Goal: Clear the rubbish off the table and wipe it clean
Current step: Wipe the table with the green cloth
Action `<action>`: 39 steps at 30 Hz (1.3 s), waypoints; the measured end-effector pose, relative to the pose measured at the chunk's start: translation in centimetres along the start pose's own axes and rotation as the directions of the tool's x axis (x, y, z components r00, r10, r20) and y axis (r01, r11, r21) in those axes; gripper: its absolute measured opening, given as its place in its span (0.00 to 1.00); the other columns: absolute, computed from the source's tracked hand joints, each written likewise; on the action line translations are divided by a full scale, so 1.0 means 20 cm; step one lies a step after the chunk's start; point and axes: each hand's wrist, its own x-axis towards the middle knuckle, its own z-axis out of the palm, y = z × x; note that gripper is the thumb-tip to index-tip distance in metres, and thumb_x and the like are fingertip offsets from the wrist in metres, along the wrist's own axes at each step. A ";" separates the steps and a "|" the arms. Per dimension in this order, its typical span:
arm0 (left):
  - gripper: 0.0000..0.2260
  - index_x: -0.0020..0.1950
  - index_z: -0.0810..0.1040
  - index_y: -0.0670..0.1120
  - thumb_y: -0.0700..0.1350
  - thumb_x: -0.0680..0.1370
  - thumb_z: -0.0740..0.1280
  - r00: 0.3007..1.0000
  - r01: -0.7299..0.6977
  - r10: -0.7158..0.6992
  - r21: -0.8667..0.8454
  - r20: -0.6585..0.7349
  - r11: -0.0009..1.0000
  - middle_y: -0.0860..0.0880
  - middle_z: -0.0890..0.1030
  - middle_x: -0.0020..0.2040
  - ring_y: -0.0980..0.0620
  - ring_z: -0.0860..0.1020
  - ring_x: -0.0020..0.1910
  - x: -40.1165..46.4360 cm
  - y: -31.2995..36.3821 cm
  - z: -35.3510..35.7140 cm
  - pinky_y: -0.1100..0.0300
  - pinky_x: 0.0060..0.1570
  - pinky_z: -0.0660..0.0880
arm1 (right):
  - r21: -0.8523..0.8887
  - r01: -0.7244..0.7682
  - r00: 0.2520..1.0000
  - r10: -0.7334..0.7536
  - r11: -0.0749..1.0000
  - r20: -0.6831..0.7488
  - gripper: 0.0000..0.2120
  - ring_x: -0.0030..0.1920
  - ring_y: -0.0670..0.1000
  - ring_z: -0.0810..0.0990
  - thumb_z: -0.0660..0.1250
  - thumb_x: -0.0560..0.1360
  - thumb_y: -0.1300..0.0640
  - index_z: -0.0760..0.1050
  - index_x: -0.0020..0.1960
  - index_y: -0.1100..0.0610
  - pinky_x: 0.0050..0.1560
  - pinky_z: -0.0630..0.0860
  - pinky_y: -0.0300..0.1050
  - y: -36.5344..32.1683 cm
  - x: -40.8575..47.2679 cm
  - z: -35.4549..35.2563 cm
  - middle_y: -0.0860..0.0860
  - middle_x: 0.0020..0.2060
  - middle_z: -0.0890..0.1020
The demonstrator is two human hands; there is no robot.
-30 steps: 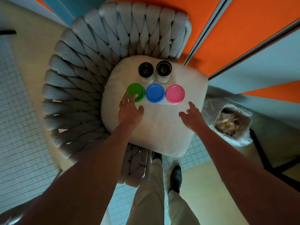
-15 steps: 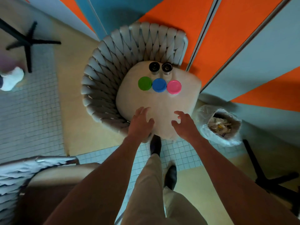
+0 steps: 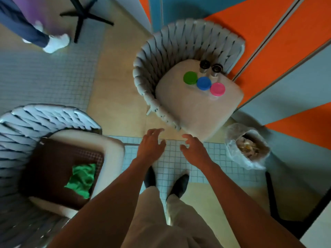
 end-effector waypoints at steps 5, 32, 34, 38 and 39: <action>0.23 0.74 0.69 0.54 0.48 0.79 0.66 0.988 0.149 -0.150 -0.051 -0.030 0.988 0.48 0.70 0.72 0.44 0.70 0.69 -0.19 -0.39 0.02 0.46 0.67 0.70 | -0.074 0.034 0.994 -0.026 0.997 0.107 0.22 0.63 0.52 0.75 0.62 0.80 0.52 0.66 0.73 0.50 0.59 0.71 0.46 -0.09 -0.04 0.31 0.54 0.65 0.73; 0.27 0.78 0.61 0.52 0.45 0.80 0.62 0.840 0.525 -0.509 0.042 -0.189 0.850 0.48 0.53 0.81 0.41 0.55 0.78 -0.25 -2.34 -0.17 0.40 0.70 0.66 | -0.358 0.330 0.877 -0.143 0.874 0.459 0.21 0.66 0.55 0.75 0.60 0.79 0.55 0.71 0.71 0.53 0.67 0.71 0.48 -0.75 0.49 2.22 0.54 0.69 0.73; 0.27 0.80 0.59 0.53 0.44 0.81 0.61 0.863 0.490 -0.472 0.071 -0.180 0.869 0.50 0.49 0.82 0.41 0.54 0.79 -0.22 -2.39 -0.14 0.40 0.70 0.66 | -0.380 0.349 0.868 -0.143 0.857 0.476 0.22 0.67 0.55 0.74 0.60 0.79 0.56 0.69 0.73 0.54 0.67 0.70 0.49 -0.76 0.53 2.30 0.55 0.70 0.71; 0.27 0.80 0.59 0.53 0.42 0.81 0.59 0.890 0.453 -0.439 0.121 -0.123 0.883 0.48 0.55 0.81 0.39 0.58 0.77 -0.18 -2.46 -0.09 0.39 0.70 0.67 | -0.451 0.367 0.867 -0.124 0.813 0.482 0.23 0.65 0.57 0.75 0.61 0.79 0.57 0.67 0.74 0.55 0.64 0.72 0.52 -0.74 0.59 2.44 0.56 0.68 0.71; 0.27 0.80 0.59 0.53 0.42 0.81 0.60 0.891 0.449 -0.432 0.147 -0.138 0.881 0.47 0.59 0.80 0.38 0.61 0.75 -0.19 -2.47 -0.09 0.40 0.69 0.68 | -0.475 0.368 0.874 -0.122 0.799 0.471 0.22 0.64 0.58 0.76 0.61 0.79 0.57 0.67 0.73 0.55 0.63 0.73 0.53 -0.73 0.59 2.46 0.56 0.67 0.71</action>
